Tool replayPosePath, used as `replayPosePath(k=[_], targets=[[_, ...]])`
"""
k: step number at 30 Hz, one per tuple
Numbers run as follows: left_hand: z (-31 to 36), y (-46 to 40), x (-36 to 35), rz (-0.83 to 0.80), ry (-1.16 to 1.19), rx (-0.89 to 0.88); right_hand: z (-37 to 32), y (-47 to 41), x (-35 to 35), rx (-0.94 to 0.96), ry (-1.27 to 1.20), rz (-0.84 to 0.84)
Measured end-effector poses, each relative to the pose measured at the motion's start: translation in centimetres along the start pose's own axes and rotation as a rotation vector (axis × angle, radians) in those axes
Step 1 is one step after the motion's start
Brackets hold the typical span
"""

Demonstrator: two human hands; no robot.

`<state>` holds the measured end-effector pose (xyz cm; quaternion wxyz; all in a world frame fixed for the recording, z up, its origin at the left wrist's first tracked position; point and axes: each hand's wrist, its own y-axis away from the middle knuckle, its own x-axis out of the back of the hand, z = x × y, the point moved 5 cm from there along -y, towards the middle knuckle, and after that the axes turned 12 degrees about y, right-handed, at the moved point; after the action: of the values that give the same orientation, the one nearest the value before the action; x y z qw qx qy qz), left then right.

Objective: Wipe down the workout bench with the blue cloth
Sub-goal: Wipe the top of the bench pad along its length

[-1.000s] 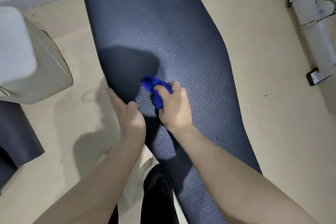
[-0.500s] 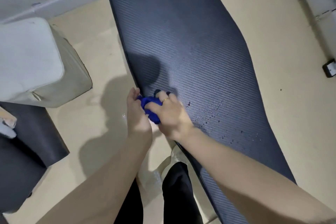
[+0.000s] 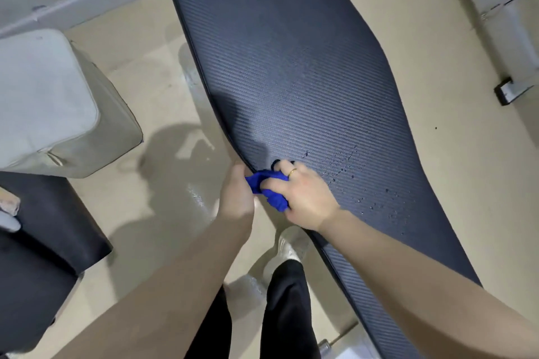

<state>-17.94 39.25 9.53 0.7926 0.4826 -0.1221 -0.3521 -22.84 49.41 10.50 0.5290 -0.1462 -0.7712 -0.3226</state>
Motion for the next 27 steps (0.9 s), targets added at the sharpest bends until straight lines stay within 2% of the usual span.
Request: replayPosePath(k=[3, 5, 7, 9, 11, 13, 15, 18, 20, 22, 24, 27], targets=[[-1.7, 0.2, -0.6, -0.025, -0.096, 0.016, 3.0, -1.2, 1.1, -0.052, 0.090, 0.012], [-2.0, 0.2, -0.7, 0.002, -0.137, -0.050, 5.9, -2.5, 2.0, -0.278, 0.119, 0.127], [-2.6, 0.2, -1.0, 0.005, -0.062, -0.059, 7.0, -2.5, 1.8, -0.458, 0.061, 0.207], [-3.8, 0.6, -1.0, 0.037, 0.102, 0.124, 5.0, -0.9, 0.6, -0.440, 0.011, 0.207], [-4.2, 1.2, -1.1, 0.044, 0.218, 0.260, 2.1, 1.8, -0.9, -0.305, 0.014, 0.144], [-4.0, 1.4, -1.4, 0.030, 0.245, 0.300, 0.9, 3.8, -1.4, -0.207, -0.024, 0.054], [-3.7, 1.4, -1.9, 0.027, 0.235, 0.299, 2.5, 3.2, -0.7, -0.178, -0.005, 0.033], [-3.9, 1.3, -2.2, 0.068, 0.212, 0.290, 6.8, 0.7, 1.0, -0.369, 0.091, 0.146], [-4.1, 1.1, -2.2, 0.082, 0.173, 0.272, 9.0, 0.0, 1.3, -0.557, 0.040, 0.213], [-4.7, 1.0, -2.2, 0.085, 0.138, 0.257, 8.1, 0.7, 0.7, -0.624, -0.029, 0.244], [-5.4, 1.4, -2.4, 0.093, 0.129, 0.267, 5.2, 2.6, -0.5, -0.528, -0.067, 0.221], [-6.0, 2.5, -3.9, 0.075, 0.119, 0.281, 2.0, 6.1, -1.7, -0.254, -0.019, 0.096]])
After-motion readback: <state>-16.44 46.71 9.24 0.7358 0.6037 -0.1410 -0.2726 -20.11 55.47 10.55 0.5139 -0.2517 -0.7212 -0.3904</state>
